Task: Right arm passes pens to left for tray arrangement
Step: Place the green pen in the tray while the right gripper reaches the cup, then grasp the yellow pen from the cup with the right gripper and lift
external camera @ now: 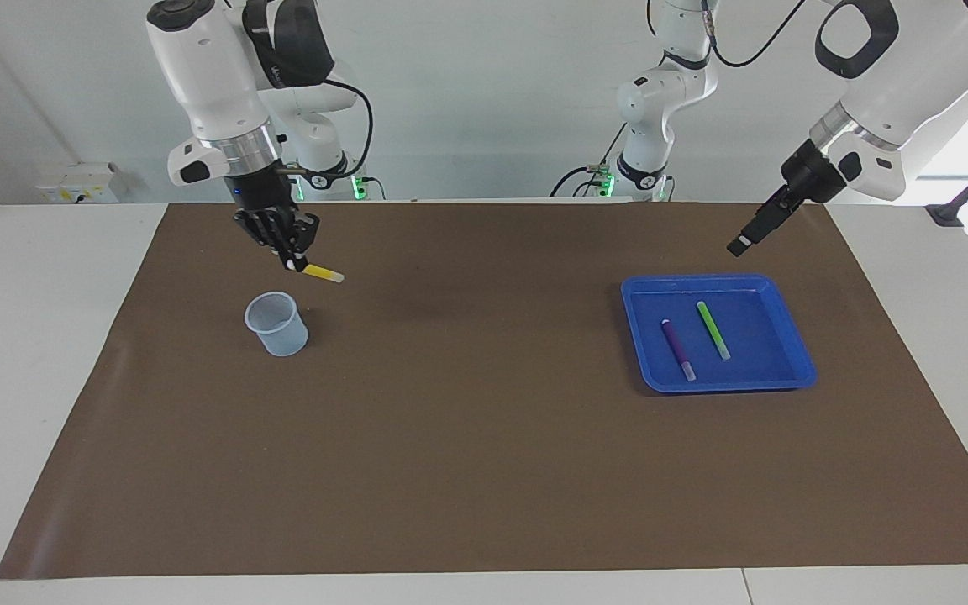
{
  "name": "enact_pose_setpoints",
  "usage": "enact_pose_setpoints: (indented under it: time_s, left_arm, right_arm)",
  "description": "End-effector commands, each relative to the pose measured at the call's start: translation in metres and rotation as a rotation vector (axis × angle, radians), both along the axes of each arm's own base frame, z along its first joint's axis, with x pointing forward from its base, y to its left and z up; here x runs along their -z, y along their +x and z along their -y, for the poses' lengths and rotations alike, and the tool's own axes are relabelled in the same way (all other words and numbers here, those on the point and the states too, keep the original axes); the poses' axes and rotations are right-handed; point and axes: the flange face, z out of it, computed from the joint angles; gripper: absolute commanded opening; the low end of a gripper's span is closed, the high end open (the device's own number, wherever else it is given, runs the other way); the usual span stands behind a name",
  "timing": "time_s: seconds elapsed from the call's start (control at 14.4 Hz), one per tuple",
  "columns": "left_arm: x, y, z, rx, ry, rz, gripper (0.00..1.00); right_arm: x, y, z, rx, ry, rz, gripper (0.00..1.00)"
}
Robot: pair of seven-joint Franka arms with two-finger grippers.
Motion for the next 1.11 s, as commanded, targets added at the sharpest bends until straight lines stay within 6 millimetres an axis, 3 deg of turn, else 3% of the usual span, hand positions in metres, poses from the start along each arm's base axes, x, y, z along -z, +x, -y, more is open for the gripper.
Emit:
enact_pose_setpoints:
  time_s: [0.0, 0.42, 0.83, 1.04]
  left_arm:
    - [-0.012, -0.004, 0.004, -0.179, -0.054, -0.003, 1.00]
    - [-0.036, -0.010, 0.014, -0.462, -0.150, -0.009, 1.00]
    - [-0.072, -0.046, 0.077, -0.724, -0.191, -0.045, 1.00]
    - [-0.083, -0.063, 0.109, -0.832, -0.141, -0.033, 1.00]
  right_arm:
    - [-0.017, 0.010, -0.029, 0.159, 0.189, -0.035, 0.00]
    - [-0.061, 0.019, -0.120, 0.522, 0.542, -0.108, 0.00]
    - [-0.082, 0.025, -0.190, 0.687, 0.728, -0.261, 0.00]
    - [-0.077, 0.025, -0.223, 0.726, 0.758, -0.333, 0.00]
